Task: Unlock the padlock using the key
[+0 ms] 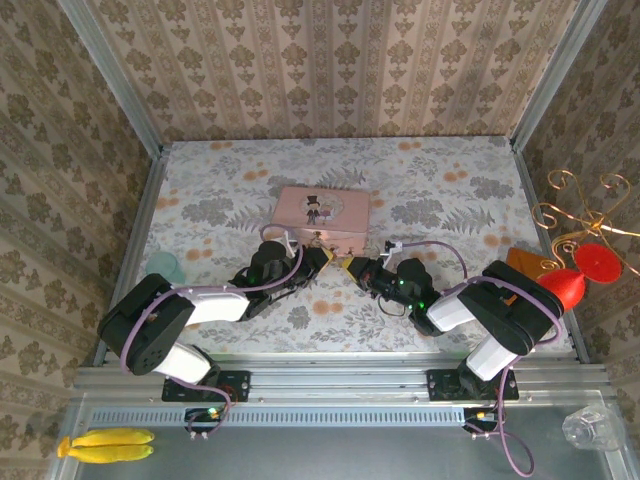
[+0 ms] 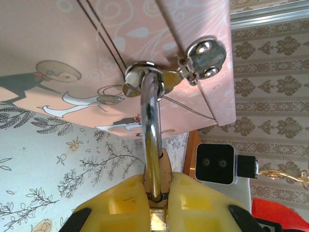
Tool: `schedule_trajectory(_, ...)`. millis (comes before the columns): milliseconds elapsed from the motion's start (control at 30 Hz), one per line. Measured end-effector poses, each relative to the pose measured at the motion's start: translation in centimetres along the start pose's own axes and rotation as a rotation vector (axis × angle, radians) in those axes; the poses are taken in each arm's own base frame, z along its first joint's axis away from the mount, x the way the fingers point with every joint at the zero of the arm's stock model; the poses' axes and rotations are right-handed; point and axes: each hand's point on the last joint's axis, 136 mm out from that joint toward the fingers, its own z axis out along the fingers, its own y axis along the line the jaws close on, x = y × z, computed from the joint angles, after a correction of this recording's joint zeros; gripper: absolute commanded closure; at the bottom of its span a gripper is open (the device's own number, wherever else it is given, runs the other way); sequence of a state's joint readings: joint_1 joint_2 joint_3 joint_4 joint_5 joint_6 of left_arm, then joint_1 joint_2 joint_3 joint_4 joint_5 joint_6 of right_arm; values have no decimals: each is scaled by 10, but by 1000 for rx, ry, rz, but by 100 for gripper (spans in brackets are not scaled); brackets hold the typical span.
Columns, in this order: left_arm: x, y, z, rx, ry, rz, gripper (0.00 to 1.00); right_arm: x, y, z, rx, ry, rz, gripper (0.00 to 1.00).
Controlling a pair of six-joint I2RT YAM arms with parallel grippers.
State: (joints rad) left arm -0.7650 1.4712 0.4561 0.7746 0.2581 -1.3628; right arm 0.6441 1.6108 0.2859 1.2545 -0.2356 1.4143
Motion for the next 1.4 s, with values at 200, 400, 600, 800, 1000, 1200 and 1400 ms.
schedule_trajectory(200,-1,-2,0,14,-4,-3,100,0,0,0,0,0,0,100)
schedule_trajectory(400,-1,-3,0,18,-7,-3,100,-1,2,-1,-5,-4,-1,100)
schedule_trajectory(600,-1,-4,0,23,-8,-15,100,-1,1,-2,-2,-9,0,100)
schedule_trajectory(800,1,-4,1,20,-14,-24,100,-3,0,-4,-1,-22,-1,100)
schedule_trajectory(1000,2,0,-1,21,-15,-38,100,-3,0,-5,-3,-23,-2,100)
schedule_trajectory(1200,2,-2,-1,27,-15,-43,100,-3,1,-5,-3,-23,-2,100)
schedule_trajectory(1400,3,-6,-1,45,-27,-47,100,-3,1,-5,-4,-23,-2,100)
